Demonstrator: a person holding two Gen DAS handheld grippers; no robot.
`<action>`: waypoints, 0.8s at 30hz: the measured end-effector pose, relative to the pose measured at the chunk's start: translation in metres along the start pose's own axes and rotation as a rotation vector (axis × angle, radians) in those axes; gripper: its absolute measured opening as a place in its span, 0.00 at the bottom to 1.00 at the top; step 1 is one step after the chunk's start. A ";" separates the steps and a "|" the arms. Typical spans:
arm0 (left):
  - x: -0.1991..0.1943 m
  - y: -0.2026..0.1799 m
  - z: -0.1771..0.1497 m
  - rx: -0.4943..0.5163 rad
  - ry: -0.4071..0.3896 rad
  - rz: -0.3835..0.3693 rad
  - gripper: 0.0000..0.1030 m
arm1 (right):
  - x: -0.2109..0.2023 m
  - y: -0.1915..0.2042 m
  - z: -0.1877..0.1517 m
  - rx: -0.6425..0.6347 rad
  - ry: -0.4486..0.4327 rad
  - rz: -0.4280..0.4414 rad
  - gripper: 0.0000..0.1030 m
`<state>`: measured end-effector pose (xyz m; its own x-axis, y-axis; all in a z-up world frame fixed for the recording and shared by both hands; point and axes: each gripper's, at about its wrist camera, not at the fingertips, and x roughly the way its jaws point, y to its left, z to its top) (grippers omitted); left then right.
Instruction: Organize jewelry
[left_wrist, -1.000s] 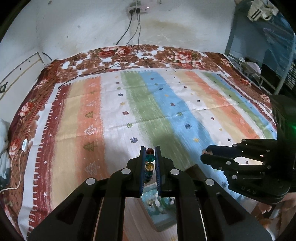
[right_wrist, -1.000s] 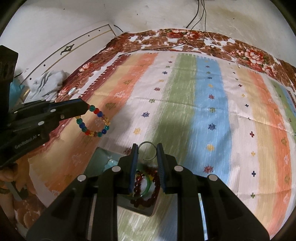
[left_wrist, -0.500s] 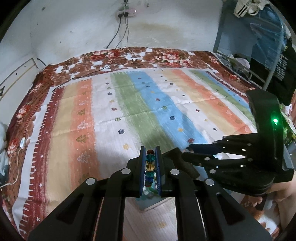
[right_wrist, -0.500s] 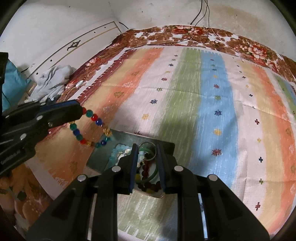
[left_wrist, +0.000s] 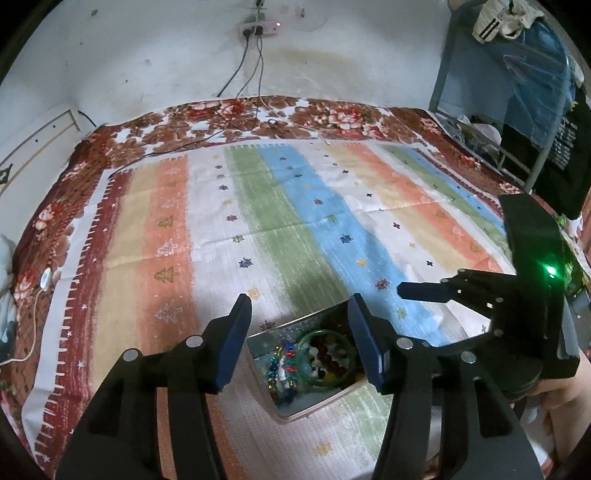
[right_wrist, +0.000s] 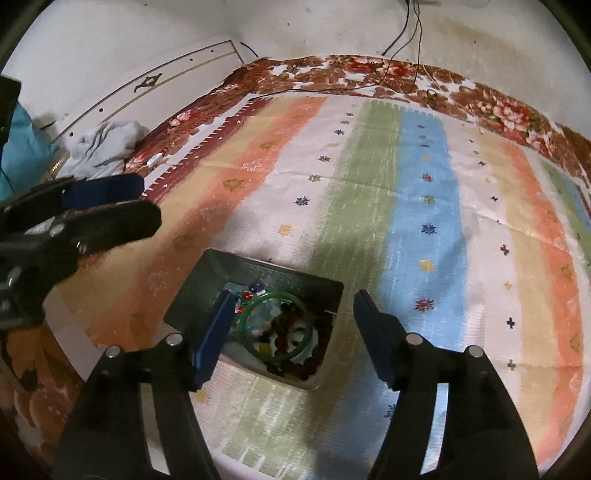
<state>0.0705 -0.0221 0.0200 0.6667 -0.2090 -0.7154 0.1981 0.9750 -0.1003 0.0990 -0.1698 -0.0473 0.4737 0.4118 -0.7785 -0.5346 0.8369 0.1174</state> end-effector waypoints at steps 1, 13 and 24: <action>0.001 0.000 0.000 0.000 0.001 -0.001 0.53 | -0.002 0.000 -0.001 0.001 -0.006 0.002 0.69; 0.000 -0.001 -0.001 0.010 0.000 0.009 0.67 | -0.016 -0.014 -0.001 0.064 -0.074 0.004 0.79; 0.001 0.003 -0.010 0.026 -0.018 0.064 0.94 | -0.025 -0.026 -0.005 0.098 -0.113 -0.007 0.95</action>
<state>0.0646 -0.0189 0.0127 0.6913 -0.1476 -0.7073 0.1730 0.9843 -0.0363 0.0978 -0.2040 -0.0343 0.5557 0.4389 -0.7061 -0.4623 0.8690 0.1764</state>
